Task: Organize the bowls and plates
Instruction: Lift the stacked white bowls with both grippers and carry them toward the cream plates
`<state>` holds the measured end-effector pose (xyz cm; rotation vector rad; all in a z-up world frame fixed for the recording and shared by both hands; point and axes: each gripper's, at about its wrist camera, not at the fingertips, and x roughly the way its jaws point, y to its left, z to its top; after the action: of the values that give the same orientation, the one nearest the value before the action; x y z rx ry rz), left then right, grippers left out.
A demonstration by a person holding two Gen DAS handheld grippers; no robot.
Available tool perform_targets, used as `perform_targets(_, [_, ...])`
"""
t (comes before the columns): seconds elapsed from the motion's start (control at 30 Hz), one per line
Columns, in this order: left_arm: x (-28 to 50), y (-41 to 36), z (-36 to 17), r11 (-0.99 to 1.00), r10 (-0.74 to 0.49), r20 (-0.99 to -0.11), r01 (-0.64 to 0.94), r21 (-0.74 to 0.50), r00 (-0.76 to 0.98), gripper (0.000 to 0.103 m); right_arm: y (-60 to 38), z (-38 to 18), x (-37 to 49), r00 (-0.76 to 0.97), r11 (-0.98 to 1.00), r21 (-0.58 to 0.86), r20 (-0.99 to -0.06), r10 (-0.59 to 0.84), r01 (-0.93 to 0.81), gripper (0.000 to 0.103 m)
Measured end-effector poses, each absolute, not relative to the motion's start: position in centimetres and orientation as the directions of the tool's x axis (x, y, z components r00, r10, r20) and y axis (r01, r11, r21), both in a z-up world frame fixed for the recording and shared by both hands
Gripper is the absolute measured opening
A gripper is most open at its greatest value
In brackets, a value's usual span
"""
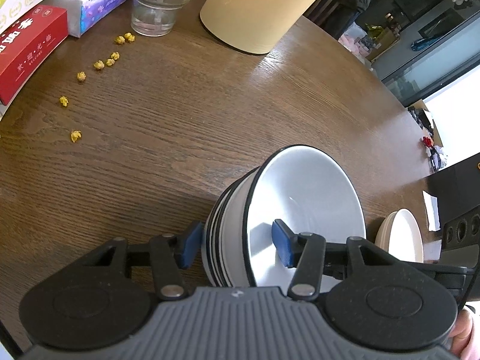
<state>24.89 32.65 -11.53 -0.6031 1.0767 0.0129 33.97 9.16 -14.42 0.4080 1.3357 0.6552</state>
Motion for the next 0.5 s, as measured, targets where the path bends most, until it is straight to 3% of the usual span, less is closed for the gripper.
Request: perform_targets(0.5, [24.41,33.62,-11.81,0.819,-0.291,-0.810,-0.305,-0.486,0.509,0.047,8.80,-14.65,33.90,0.102,0.745,0.639,-0.742,0.662,-0.193,0.044])
